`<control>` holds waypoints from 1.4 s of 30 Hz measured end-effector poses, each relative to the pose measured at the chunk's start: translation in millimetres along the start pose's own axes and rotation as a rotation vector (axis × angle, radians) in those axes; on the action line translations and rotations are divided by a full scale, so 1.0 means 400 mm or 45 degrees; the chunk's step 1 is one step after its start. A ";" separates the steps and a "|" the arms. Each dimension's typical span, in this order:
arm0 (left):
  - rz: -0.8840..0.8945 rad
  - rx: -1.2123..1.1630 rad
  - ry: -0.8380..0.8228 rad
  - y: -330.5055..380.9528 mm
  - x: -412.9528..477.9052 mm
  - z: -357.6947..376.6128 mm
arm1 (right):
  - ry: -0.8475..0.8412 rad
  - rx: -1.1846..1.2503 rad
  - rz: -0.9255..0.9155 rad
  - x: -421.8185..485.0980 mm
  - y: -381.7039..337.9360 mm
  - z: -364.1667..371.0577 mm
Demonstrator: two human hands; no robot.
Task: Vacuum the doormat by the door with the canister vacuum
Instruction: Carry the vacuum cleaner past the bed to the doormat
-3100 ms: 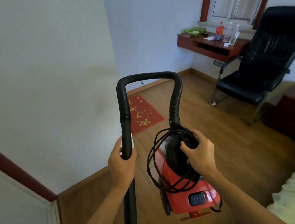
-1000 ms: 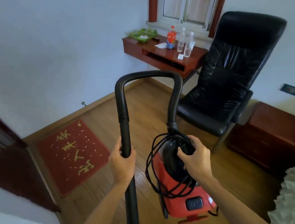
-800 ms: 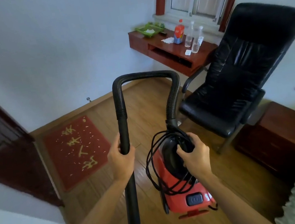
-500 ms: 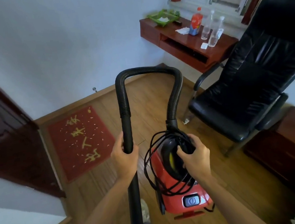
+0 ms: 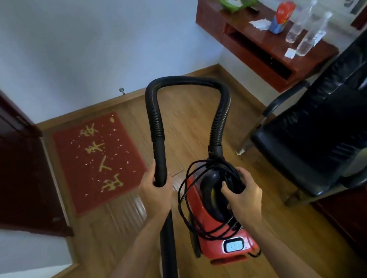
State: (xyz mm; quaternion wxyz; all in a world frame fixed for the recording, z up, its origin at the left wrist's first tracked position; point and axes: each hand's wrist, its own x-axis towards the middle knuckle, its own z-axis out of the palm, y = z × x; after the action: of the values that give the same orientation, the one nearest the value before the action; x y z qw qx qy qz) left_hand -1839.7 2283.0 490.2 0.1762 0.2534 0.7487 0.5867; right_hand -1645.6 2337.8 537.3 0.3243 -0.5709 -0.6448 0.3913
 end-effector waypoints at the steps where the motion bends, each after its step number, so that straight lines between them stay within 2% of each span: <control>1: -0.005 -0.020 -0.001 -0.006 0.012 0.003 | 0.005 -0.009 -0.004 0.017 -0.003 0.010; 6: -0.060 -0.085 0.035 -0.027 0.065 0.003 | -0.036 -0.002 0.008 0.093 0.004 0.063; 12: -0.140 -0.017 0.100 -0.096 0.106 0.011 | -0.159 0.040 0.003 0.155 0.045 0.123; 17: -0.250 0.001 0.133 -0.158 0.111 0.033 | -0.277 0.040 0.044 0.189 0.124 0.162; 21: -0.263 0.058 0.171 -0.205 0.111 0.061 | -0.297 0.074 0.072 0.217 0.194 0.193; 25: -0.391 0.086 0.156 -0.287 0.117 0.120 | -0.304 0.058 0.129 0.256 0.276 0.244; 31: -0.501 0.085 0.100 -0.451 0.146 0.249 | -0.309 0.025 0.182 0.323 0.459 0.372; 42: -0.760 0.110 0.090 -0.913 0.143 0.404 | -0.422 -0.002 0.185 0.407 0.846 0.574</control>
State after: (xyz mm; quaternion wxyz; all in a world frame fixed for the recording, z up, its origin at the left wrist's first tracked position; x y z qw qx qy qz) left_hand -1858.2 2377.3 98.3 0.3039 0.0090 0.8199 0.4851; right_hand -1703.4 2482.4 125.4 0.1840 -0.5442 -0.6467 0.5018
